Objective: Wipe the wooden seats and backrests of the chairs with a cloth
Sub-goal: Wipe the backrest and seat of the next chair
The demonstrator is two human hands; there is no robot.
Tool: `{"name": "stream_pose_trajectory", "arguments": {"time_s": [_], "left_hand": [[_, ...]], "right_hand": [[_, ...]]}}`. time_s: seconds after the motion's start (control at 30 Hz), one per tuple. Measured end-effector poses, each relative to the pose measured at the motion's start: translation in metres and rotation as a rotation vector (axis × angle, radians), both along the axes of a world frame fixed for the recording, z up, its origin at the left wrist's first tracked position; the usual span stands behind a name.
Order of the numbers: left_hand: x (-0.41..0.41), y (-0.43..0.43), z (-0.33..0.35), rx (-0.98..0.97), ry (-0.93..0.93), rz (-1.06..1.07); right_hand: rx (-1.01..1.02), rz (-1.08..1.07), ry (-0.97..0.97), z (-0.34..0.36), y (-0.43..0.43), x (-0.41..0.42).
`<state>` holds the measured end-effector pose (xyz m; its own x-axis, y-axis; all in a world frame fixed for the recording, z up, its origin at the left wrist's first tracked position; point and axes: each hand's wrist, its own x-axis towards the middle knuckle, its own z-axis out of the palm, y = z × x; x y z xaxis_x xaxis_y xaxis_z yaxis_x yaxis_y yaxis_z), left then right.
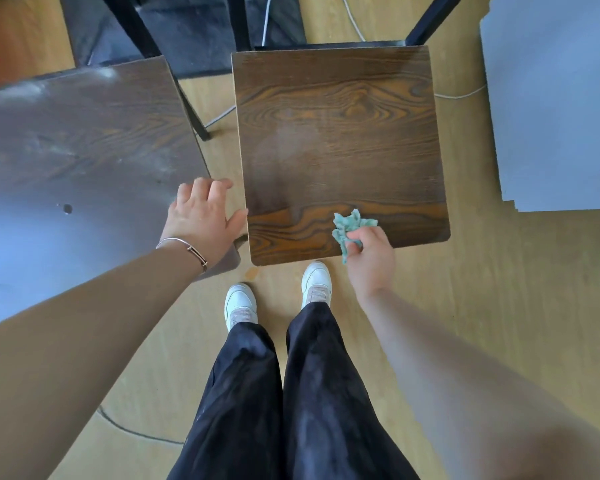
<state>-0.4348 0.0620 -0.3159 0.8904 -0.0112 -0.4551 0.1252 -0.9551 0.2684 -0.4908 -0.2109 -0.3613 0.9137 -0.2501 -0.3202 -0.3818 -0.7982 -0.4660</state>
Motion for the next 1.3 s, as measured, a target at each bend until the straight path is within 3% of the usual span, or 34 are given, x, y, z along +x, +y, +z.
{"name": "stream_pose_trajectory", "arguments": {"time_s": [0.33,0.43,0.53,0.63,0.83,0.97,1.13,1.3], "left_hand": [[-0.032,0.038,-0.001,-0.001,-0.015,0.113],[-0.040,0.043,0.000,-0.006,-0.025,0.146],[-0.045,0.046,0.005,0.006,-0.022,0.159],[-0.044,0.044,0.012,0.005,-0.033,0.165],[-0.028,0.023,0.017,0.014,-0.039,0.143],[-0.016,-0.001,0.018,0.009,-0.048,0.112],[-0.005,-0.023,0.020,0.014,-0.044,0.062],[0.005,-0.036,0.019,0.018,-0.034,0.053]], "right_hand": [[0.113,0.323,0.019,-0.002,0.096,-0.020],[0.221,0.413,0.122,0.001,0.132,-0.024],[0.359,0.355,0.220,0.005,0.151,-0.017],[0.413,0.245,0.176,0.020,0.138,0.010],[0.190,0.308,-0.007,0.047,0.054,0.101],[0.059,0.276,-0.025,0.041,0.008,0.140],[-0.125,0.353,-0.025,0.023,-0.009,0.142],[-0.104,0.374,-0.108,0.019,-0.004,0.133]]}}
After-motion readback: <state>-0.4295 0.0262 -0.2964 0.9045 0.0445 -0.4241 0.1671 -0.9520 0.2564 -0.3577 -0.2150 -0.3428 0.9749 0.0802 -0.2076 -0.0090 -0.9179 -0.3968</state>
